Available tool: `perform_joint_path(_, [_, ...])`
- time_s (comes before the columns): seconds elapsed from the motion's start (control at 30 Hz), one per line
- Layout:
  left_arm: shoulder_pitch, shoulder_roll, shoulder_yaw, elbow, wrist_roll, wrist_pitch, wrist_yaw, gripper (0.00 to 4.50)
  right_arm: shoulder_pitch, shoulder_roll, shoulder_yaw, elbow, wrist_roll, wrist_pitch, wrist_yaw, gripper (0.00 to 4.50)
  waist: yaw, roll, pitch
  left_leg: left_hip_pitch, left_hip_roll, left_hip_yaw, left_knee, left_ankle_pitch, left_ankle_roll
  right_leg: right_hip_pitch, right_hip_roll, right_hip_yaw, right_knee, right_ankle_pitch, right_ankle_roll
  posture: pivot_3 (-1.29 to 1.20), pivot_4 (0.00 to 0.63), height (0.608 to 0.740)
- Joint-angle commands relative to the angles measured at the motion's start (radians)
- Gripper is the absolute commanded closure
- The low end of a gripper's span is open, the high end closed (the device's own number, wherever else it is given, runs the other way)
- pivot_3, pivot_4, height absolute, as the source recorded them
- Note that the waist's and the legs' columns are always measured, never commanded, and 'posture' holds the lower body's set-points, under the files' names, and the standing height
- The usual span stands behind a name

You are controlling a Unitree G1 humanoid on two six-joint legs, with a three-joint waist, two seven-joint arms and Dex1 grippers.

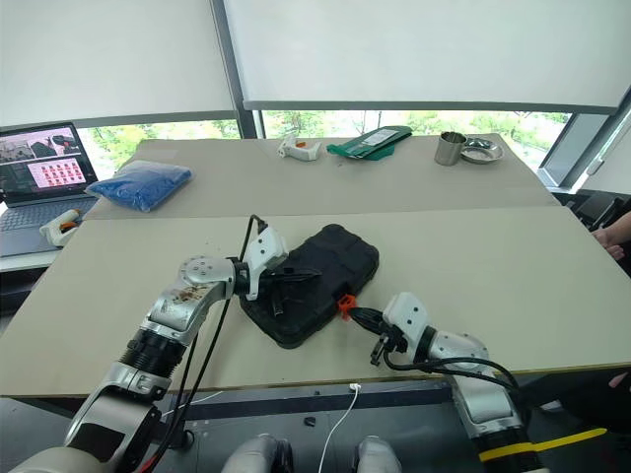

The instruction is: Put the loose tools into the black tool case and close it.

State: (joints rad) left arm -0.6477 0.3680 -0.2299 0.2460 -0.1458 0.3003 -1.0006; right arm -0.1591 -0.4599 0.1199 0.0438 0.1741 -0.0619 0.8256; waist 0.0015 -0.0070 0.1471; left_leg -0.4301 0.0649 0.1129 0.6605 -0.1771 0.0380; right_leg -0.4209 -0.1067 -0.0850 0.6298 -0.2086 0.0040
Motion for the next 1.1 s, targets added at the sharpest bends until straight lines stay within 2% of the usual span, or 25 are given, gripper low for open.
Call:
perform_joint_path(0.03, [0.052, -0.001, -0.043, 0.046, 0.024, 0.041, -0.006, 4.48, -0.052, 0.020, 0.010, 0.024, -0.020, -0.029, -0.010, 4.50, 0.000, 0.000, 0.000, 0.000, 0.000, 0.000, 0.000, 0.000, 0.000, 0.000, 0.000, 0.000, 0.000, 0.000, 0.000, 0.00, 0.150, 0.740])
perform_joint_path(0.47, [0.048, -0.013, -0.060, 0.054, 0.035, 0.046, -0.009, 4.48, -0.139, 0.075, 0.029, 0.100, -0.058, -0.035, -0.024, 4.50, -0.014, -0.001, -0.001, 0.000, 0.000, 0.000, 0.000, 0.000, -0.001, 0.000, 0.000, 0.001, 0.000, 0.000, 0.000, 0.00, 0.150, 0.740])
perform_joint_path(0.67, [0.043, -0.006, -0.091, 0.071, 0.066, 0.067, -0.018, 4.48, -0.150, 0.104, 0.001, 0.041, -0.017, -0.095, -0.005, 4.50, -0.016, -0.002, -0.001, 0.000, 0.001, 0.000, 0.000, -0.001, -0.001, -0.001, 0.000, 0.001, 0.000, 0.000, 0.000, 0.00, 0.150, 0.740])
perform_joint_path(0.87, [0.058, 0.000, -0.101, 0.065, 0.075, 0.099, -0.030, 4.48, -0.160, 0.095, -0.025, -0.019, 0.028, -0.081, 0.029, 4.50, -0.017, -0.002, -0.001, 0.000, 0.001, 0.000, -0.001, -0.001, -0.001, -0.001, 0.000, 0.002, 0.000, 0.000, 0.000, 0.00, 0.150, 0.740])
perform_joint_path(1.1, [0.070, 0.000, -0.104, 0.056, 0.068, 0.108, -0.039, 4.48, -0.182, 0.093, -0.028, 0.004, 0.015, -0.068, 0.038, 4.50, -0.021, -0.002, -0.001, 0.001, 0.001, 0.001, -0.002, -0.001, -0.001, -0.002, 0.001, 0.004, 0.000, 0.000, 0.000, 0.00, 0.150, 0.740])
